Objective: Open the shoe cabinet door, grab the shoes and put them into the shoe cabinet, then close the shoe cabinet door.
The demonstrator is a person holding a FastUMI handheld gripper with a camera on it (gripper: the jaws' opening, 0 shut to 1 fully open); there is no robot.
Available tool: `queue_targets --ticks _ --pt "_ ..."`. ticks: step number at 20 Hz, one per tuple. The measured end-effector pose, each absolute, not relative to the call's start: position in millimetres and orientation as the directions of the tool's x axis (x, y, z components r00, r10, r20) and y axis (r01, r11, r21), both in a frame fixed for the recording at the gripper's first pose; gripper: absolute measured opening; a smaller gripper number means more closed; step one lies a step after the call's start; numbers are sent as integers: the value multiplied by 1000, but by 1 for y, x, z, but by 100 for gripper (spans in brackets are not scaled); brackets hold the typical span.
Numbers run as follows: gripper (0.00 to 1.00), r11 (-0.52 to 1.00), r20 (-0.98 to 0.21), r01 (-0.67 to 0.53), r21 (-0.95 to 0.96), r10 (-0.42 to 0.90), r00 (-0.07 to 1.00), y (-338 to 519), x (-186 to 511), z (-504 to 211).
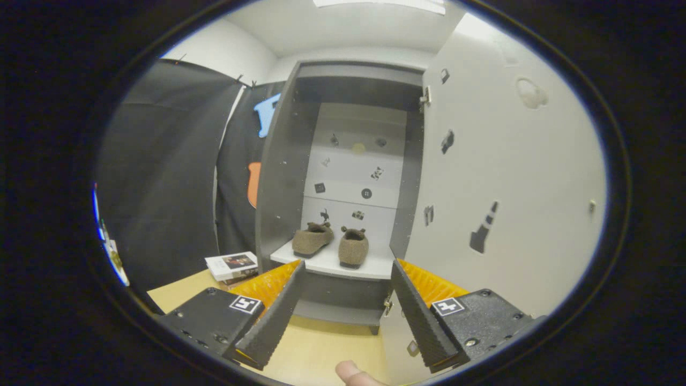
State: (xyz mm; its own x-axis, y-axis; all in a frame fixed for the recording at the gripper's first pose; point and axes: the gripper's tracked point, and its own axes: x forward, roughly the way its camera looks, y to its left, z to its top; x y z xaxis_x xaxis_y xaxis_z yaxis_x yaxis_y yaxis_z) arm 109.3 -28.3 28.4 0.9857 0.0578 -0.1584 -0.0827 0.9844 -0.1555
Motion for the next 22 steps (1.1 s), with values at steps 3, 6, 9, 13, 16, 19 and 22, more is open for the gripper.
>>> queue_targets --ticks 3,6,9,13,16,19,22 --pt "100 984 -104 -83 -158 67 992 -41 59 32" --pt "100 986 -51 -66 -150 59 997 -66 15 28" --pt "100 996 -18 2 -90 -4 1000 -105 -11 23" --pt "100 991 -15 82 -110 -84 996 -167 -28 25" --pt "100 985 -23 163 -59 -165 986 -225 -38 23" --pt "100 966 -30 251 -65 -254 967 -287 -48 14" --pt "100 939 -7 343 -32 -343 939 -335 -44 12"
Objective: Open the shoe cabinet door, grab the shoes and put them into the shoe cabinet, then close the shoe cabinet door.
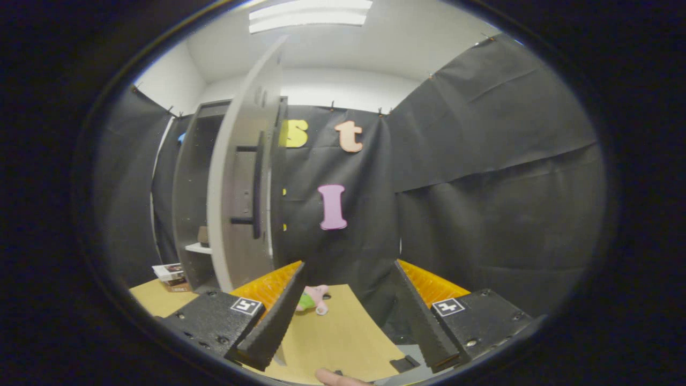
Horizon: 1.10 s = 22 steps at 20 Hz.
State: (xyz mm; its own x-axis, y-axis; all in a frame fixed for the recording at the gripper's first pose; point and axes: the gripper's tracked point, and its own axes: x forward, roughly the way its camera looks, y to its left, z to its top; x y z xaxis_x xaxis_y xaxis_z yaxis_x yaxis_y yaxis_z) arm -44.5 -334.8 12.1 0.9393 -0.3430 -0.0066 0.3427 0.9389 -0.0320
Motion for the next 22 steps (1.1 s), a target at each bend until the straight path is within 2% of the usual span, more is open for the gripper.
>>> queue_targets --ticks 3,13,17,22 --pt "100 938 -66 345 -28 -346 936 -337 -29 -15" --pt "100 993 -156 93 -74 -103 982 -251 -5 -50" --pt "97 977 -130 177 -118 -192 973 -256 -9 -45" --pt "94 973 -115 183 -141 -200 973 -240 -17 -44"
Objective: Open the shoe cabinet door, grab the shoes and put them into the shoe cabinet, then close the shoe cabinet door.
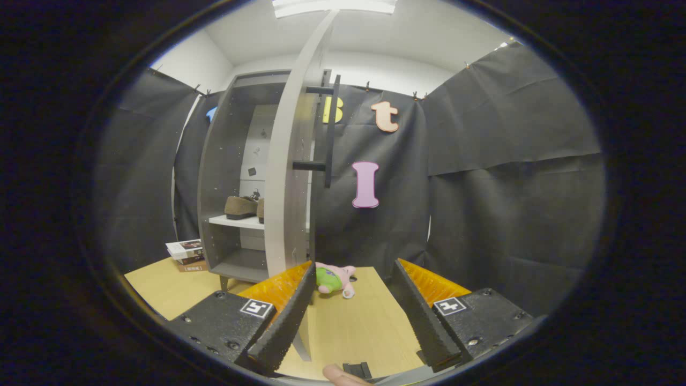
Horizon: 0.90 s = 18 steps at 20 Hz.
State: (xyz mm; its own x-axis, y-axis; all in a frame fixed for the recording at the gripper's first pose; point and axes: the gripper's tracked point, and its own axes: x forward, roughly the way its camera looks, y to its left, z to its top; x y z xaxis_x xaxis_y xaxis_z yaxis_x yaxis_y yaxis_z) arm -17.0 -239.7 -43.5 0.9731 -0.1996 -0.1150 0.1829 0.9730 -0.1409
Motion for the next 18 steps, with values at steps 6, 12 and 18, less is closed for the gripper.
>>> queue_targets --ticks 6,12,18 --pt "94 982 -113 150 -117 -163 980 -220 -16 -47" --pt "94 990 -117 76 -121 -91 989 -182 -12 -51" --pt "94 995 -154 -14 -97 -1 988 -141 -3 -57"
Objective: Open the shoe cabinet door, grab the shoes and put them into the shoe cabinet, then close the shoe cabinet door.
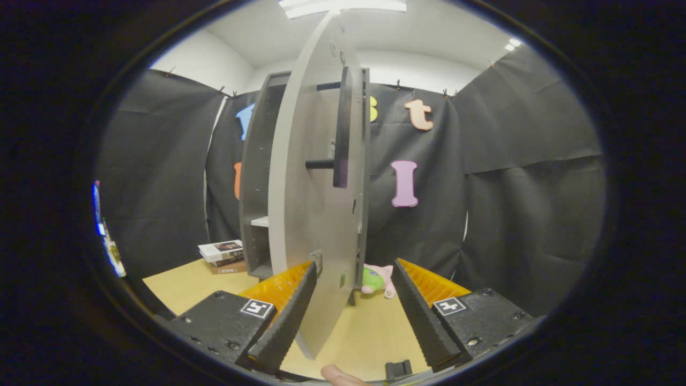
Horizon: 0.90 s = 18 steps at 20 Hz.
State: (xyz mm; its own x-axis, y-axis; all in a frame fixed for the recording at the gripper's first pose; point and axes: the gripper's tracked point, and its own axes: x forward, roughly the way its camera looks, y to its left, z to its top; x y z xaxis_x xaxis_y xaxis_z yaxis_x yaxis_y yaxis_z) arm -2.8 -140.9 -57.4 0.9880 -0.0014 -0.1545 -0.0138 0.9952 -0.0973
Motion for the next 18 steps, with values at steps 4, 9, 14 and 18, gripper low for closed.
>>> queue_targets --ticks 4,9,14,18 --pt "94 991 -156 -39 -130 18 988 -118 5 -59" --pt "94 980 -148 -57 -192 29 989 -88 18 -63" --pt "90 967 -183 -60 -246 14 983 -69 46 -83" --pt "90 975 -204 -83 -208 40 978 -44 70 -97"
